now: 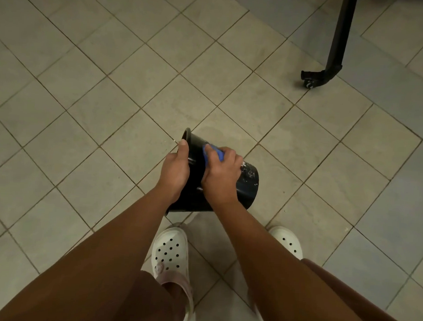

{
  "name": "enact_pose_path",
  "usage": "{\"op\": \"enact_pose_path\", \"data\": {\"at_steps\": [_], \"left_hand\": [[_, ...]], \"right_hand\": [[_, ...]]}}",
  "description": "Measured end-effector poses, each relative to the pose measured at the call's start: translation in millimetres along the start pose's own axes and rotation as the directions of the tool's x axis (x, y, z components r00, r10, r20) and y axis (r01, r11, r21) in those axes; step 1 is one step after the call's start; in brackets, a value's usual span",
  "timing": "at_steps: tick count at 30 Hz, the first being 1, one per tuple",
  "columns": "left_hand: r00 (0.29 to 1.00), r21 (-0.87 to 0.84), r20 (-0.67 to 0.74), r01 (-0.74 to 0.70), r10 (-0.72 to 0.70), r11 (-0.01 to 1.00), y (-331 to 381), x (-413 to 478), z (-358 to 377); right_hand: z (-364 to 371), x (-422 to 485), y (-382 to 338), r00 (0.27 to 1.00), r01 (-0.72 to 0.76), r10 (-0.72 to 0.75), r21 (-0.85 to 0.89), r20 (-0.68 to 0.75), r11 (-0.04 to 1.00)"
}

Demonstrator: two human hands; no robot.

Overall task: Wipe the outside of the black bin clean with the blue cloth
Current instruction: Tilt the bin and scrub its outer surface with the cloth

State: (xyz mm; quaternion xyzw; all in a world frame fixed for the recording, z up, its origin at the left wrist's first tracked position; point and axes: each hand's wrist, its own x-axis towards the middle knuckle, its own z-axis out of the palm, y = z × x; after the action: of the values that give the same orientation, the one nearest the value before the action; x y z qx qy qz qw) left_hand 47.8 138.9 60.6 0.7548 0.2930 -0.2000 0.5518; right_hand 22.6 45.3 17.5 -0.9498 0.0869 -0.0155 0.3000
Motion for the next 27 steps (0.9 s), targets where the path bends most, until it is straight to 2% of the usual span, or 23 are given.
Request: {"op": "enact_pose_path", "data": {"at_steps": [3, 4, 5, 9, 11, 15, 17, 23, 24, 27], "left_hand": [[1.0, 0.009, 0.005, -0.001, 0.001, 1.0, 0, 0, -1], [1.0, 0.013, 0.003, -0.003, 0.003, 1.0, 0, 1, -1], [1.0, 0.015, -0.005, -0.001, 0.001, 1.0, 0, 1, -1], [0.999, -0.007, -0.047, 0.025, -0.026, 1.0, -2, 3, -6], [0.997, -0.021, -0.069, 0.032, -0.033, 0.999, -2, 2, -7], [0.997, -0.014, -0.069, 0.023, -0.024, 1.0, 0, -1, -6], [0.998, 0.022, -0.057, -0.004, 0.006, 1.0, 0, 0, -5], [0.996, 0.011, -0.092, 0.001, 0.0, 1.0, 1, 0, -6], [0.996, -0.002, -0.094, 0.006, -0.006, 1.0, 0, 0, -7], [0.996, -0.036, -0.081, 0.027, -0.03, 0.999, -2, 1, -10]], "right_hand": [[-2, -12, 8, 0.979, -0.197, 0.198, -0.026, 0.055, 0.98], [-1, -18, 5, 0.975, -0.214, 0.216, -0.025, 0.057, 0.976], [0, -23, -2, 0.98, -0.188, 0.189, -0.013, 0.06, 0.982], [4, -30, -23, 0.991, 0.071, -0.072, 0.017, 0.112, 0.997], [4, -19, -12, 0.992, 0.092, -0.089, -0.027, 0.093, 0.995], [-1, -11, 19, 0.977, -0.184, 0.186, -0.033, 0.1, 0.982], [-3, -18, 13, 0.97, -0.228, 0.228, -0.004, 0.079, 0.974], [7, -20, -22, 0.994, 0.083, -0.085, 0.022, 0.065, 0.996], [6, -16, -14, 0.994, 0.066, -0.066, 0.0, 0.085, 0.998], [0, -12, 16, 0.983, -0.145, 0.149, -0.039, 0.104, 0.989]]}}
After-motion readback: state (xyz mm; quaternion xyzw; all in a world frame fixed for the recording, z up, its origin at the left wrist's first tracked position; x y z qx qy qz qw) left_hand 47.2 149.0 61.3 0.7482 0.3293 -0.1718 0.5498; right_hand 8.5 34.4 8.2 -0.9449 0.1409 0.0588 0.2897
